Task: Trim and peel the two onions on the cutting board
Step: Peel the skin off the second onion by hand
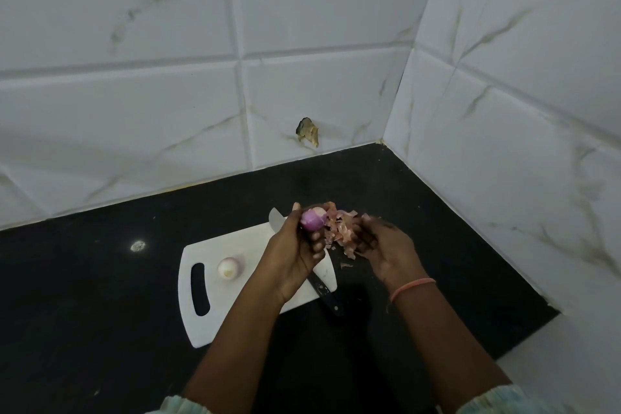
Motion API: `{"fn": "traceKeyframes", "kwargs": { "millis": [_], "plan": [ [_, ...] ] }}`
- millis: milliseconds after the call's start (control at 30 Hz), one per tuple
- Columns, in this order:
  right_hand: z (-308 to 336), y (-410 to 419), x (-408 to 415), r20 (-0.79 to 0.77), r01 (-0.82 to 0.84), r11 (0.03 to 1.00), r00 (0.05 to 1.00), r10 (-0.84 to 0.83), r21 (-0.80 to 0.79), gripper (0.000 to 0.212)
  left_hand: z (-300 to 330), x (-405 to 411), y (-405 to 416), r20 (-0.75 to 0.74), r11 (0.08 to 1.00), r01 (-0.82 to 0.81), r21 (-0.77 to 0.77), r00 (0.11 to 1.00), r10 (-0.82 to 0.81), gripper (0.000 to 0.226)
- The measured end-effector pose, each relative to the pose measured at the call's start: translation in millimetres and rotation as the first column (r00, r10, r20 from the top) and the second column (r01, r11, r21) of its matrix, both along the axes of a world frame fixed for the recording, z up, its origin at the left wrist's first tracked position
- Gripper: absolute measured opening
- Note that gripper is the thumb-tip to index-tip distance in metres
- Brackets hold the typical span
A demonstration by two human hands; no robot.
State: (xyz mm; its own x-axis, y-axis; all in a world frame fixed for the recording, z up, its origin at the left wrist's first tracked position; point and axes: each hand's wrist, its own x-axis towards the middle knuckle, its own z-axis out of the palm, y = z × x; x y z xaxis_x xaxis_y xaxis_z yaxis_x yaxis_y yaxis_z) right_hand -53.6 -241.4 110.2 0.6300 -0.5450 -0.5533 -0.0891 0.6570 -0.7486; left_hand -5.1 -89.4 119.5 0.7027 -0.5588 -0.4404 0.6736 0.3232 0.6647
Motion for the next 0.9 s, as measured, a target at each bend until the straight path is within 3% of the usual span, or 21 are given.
{"fn": "traceKeyframes", "kwargs": {
  "millis": [67, 167, 267, 367, 667, 800, 900],
  "plan": [
    [-8, -2, 0, -0.059, -0.102, 0.989, 0.994, 0.097, -0.103, 0.022, 0, -1, 0, 0.057, 1.000, -0.012, 0.026, 0.998, 0.010, 0.047],
    [-5, 9, -4, -0.161, -0.251, 0.899, 0.965, 0.205, -0.358, 0.019, 2, -2, -2, 0.237, 0.990, -0.022, 0.139, 0.971, -0.012, 0.037],
    [11, 23, -9, -0.040, -0.222, 0.744, 0.966, 0.254, -0.630, 0.013, 2, -2, -1, 0.435, 0.950, -0.082, 0.302, 0.898, -0.061, 0.033],
    [24, 31, -12, 0.011, -0.230, 0.572, 0.923, 0.386, -0.788, 0.017, 3, -6, 3, 0.590, 0.940, -0.143, 0.311, 0.804, -0.073, 0.032],
    [30, 27, -3, -0.031, -0.190, 0.367, 0.917, 0.398, -0.910, 0.012, 5, 2, 5, 0.757, 0.893, -0.286, 0.349, 0.647, -0.088, 0.025],
    [34, 30, -3, -0.028, -0.158, 0.327, 0.929, 0.369, -0.932, 0.010, 14, 3, 6, 0.773, 0.882, -0.312, 0.352, 0.628, -0.087, 0.025],
    [34, 31, -4, -0.012, -0.155, 0.378, 0.935, 0.354, -0.913, 0.006, 15, 2, 7, 0.780, 0.887, -0.313, 0.340, 0.621, -0.080, 0.025]
  ]
}}
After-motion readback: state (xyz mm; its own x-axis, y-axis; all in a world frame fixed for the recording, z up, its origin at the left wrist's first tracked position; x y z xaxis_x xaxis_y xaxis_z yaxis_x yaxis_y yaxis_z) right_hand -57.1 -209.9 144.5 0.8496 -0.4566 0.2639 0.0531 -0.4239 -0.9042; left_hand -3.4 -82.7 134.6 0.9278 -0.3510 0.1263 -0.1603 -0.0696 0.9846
